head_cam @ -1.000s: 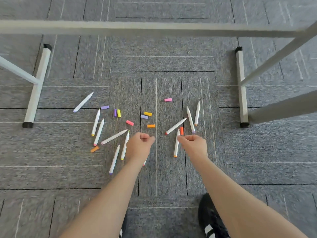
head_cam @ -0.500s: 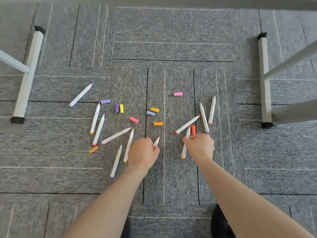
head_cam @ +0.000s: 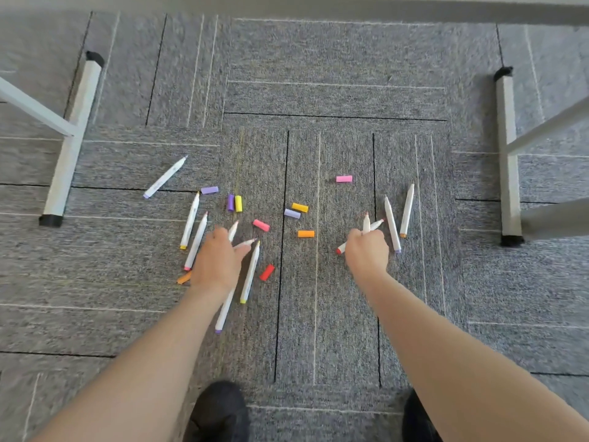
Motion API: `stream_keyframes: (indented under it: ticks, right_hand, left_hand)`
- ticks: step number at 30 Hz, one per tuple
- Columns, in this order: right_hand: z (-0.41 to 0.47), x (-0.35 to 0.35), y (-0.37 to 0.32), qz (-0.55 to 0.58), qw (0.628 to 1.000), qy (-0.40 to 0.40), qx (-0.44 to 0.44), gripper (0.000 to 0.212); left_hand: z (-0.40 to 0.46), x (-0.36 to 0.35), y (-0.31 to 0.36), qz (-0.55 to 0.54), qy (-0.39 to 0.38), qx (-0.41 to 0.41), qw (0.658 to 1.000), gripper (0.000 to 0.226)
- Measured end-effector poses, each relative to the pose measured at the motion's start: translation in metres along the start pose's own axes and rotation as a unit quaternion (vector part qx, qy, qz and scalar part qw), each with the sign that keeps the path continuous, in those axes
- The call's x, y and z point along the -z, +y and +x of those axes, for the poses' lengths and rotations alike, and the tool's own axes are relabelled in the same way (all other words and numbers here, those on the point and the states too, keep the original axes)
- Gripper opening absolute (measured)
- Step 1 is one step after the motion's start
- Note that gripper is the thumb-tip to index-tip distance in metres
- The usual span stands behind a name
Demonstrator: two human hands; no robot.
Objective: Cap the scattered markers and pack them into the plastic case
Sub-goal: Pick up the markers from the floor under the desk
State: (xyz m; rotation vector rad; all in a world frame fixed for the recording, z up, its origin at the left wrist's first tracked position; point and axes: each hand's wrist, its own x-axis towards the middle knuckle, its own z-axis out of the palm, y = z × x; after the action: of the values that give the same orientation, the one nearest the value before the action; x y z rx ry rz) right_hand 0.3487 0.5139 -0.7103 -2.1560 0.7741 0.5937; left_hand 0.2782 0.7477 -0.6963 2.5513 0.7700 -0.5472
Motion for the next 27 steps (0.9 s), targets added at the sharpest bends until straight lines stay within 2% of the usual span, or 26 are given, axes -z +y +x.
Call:
stream_keyframes:
  ticks: [2,4,9,13,15,20,23,27]
  right_hand:
    - [0.005,-0.002,0.002,-0.003,1.0,0.017,-0.017,0.035]
    - [0.007,-0.002,0.007,-0.032,0.999,0.025,-0.019,0.039]
    - [0.002,0.002,0.01,-0.067,0.997,0.021,0.017,0.025]
    - [-0.006,0.004,0.009,0.011,1.0,0.008,0.026,0.033]
    - [-0.012,0.007,0.009,0.035,0.998,-0.008,0.044,0.03]
    - [-0.017,0.014,0.016,0.073,0.995,-0.033,0.059,0.028]
    - [-0.015,0.016,0.021,0.084,0.993,-0.041,0.069,0.028]
    - [-0.016,0.016,0.023,0.08,0.992,-0.047,0.08,0.03]
  left_hand:
    - [0.001,-0.006,-0.006,0.031,-0.011,-0.007,0.999,0.047]
    - [0.0,-0.008,-0.008,0.045,-0.007,-0.014,0.999,0.042]
    - [0.001,-0.005,-0.008,0.085,0.006,-0.006,0.996,0.031]
    - [-0.011,-0.004,0.006,0.06,0.045,-0.005,0.997,0.023]
    - [-0.021,-0.007,0.014,0.037,0.048,-0.022,0.998,0.018]
    - [-0.025,-0.018,0.023,0.05,-0.02,0.004,0.999,0.041]
    - [-0.02,-0.022,0.021,0.034,-0.045,0.043,0.998,0.036]
    - [-0.016,-0.018,0.02,0.019,-0.046,-0.001,0.999,0.03]
